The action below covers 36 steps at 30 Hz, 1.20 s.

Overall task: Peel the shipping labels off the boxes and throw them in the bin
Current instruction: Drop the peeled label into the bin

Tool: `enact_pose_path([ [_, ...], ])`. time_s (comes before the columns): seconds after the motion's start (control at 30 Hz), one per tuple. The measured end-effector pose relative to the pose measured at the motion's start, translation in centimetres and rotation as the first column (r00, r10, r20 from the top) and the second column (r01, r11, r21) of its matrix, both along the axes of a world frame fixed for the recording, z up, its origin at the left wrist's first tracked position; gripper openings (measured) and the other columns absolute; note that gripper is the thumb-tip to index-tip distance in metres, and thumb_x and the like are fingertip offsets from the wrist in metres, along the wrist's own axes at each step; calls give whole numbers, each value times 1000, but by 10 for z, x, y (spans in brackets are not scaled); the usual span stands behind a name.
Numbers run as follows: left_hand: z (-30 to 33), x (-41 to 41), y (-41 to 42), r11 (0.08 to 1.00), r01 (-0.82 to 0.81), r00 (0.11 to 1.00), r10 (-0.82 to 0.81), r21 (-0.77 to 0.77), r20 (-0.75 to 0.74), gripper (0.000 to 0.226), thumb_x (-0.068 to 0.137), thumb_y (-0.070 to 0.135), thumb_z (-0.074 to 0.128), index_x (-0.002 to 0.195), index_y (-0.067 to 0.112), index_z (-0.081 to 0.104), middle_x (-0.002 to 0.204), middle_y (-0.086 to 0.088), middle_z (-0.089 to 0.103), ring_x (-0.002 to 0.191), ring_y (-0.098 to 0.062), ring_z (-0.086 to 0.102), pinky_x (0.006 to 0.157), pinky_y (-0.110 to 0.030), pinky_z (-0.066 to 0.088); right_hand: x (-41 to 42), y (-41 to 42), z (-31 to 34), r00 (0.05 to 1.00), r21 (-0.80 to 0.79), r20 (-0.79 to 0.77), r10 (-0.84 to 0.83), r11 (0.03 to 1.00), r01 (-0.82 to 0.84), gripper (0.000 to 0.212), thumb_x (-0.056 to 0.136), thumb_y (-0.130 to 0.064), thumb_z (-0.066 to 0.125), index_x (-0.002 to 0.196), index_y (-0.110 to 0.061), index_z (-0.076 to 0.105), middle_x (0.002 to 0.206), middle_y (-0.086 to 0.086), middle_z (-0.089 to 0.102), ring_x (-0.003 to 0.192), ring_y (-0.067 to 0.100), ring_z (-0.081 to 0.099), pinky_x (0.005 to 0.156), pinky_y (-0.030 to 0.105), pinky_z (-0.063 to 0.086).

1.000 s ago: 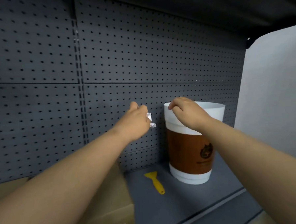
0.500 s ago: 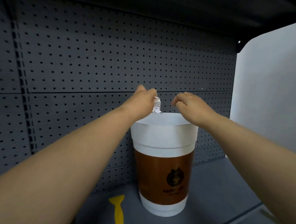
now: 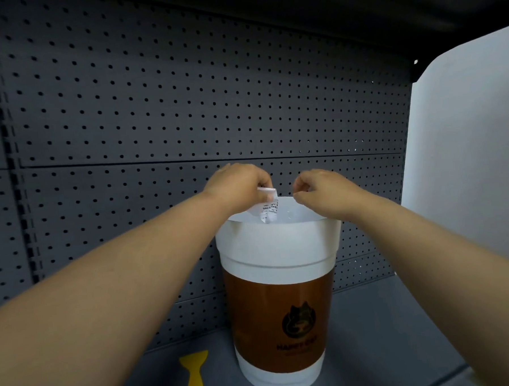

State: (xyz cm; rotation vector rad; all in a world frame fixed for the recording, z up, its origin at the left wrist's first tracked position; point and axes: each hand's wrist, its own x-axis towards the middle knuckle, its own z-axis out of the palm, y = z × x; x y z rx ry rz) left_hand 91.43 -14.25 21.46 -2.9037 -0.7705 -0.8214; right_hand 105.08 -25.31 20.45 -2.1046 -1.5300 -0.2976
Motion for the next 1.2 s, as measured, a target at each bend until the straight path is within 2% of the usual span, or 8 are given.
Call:
enact_pose_path([
  [0.23, -6, 5, 9, 995, -65, 997, 67, 78, -24, 31, 86, 43, 63, 111, 27, 56, 105, 5, 64, 110, -23, 47, 93, -28, 26, 5, 8, 3, 1000, -63, 9, -20, 998, 20, 19, 87, -26, 52, 103, -20, 60, 110, -2, 58, 104, 18, 54, 89, 34, 47],
  [0.5, -9, 9, 13, 999, -29, 991, 24, -34, -130, 22, 81, 32, 69, 94, 20, 56, 101, 3, 54, 90, -18, 50, 65, -28, 39, 8, 14, 2, 999, -107, 33, -35, 993, 39, 21, 88, -28, 54, 107, -20, 59, 106, -3, 55, 102, 18, 53, 86, 30, 44],
  [0.6, -10, 10, 12, 999, -21, 980, 15, -29, -199, 31, 81, 40, 69, 102, 18, 64, 104, 4, 45, 92, -17, 49, 73, -28, 43, 6, 15, 3, 999, -117, 36, -37, 992, 41, 22, 88, -29, 54, 107, -20, 59, 106, -4, 56, 102, 18, 53, 88, 31, 45],
  [0.7, -10, 10, 12, 999, -47, 958, 41, -15, -283, 36, 83, 50, 62, 102, 20, 67, 111, 5, 57, 104, -18, 51, 88, -33, 45, 5, 15, 4, 999, -127, 43, -31, 991, 36, 22, 89, -28, 53, 108, -19, 59, 104, -5, 55, 103, 18, 52, 90, 32, 45],
  [0.8, -9, 11, 13, 993, -99, 920, 116, 65, -375, 43, 87, 61, 47, 94, 24, 69, 87, 10, 58, 105, -19, 42, 103, -40, 30, 4, 16, 4, 999, -130, 48, -26, 991, 32, 23, 89, -28, 53, 109, -19, 59, 105, -5, 55, 104, 17, 52, 90, 31, 45],
  [0.97, -5, 17, 10, 990, -132, 878, 144, 59, -456, 43, 99, 45, 31, 74, 19, 55, 69, 4, 47, 84, -19, 47, 102, -39, 25, 3, 17, 4, 998, -137, 64, -20, 990, 29, 22, 90, -27, 52, 109, -18, 60, 102, -5, 54, 99, 17, 50, 86, 29, 42],
  [1.1, -3, 17, 9, 995, -93, 888, 71, -25, -455, 15, 91, 26, 52, 85, 17, 63, 94, 2, 62, 91, -21, 55, 93, -33, 36, 2, 16, 3, 998, -140, 57, -9, 990, 17, 23, 91, -26, 52, 111, -18, 59, 106, -4, 55, 98, 16, 50, 84, 27, 41],
  [1.2, -2, 17, 8, 993, -58, 901, 6, -108, -434, 16, 89, 22, 56, 96, 17, 70, 107, 1, 69, 96, -19, 63, 89, -32, 50, 1, 15, 3, 998, -141, 56, -5, 990, 13, 23, 91, -26, 52, 111, -18, 59, 115, -1, 59, 99, 15, 50, 82, 26, 39],
])
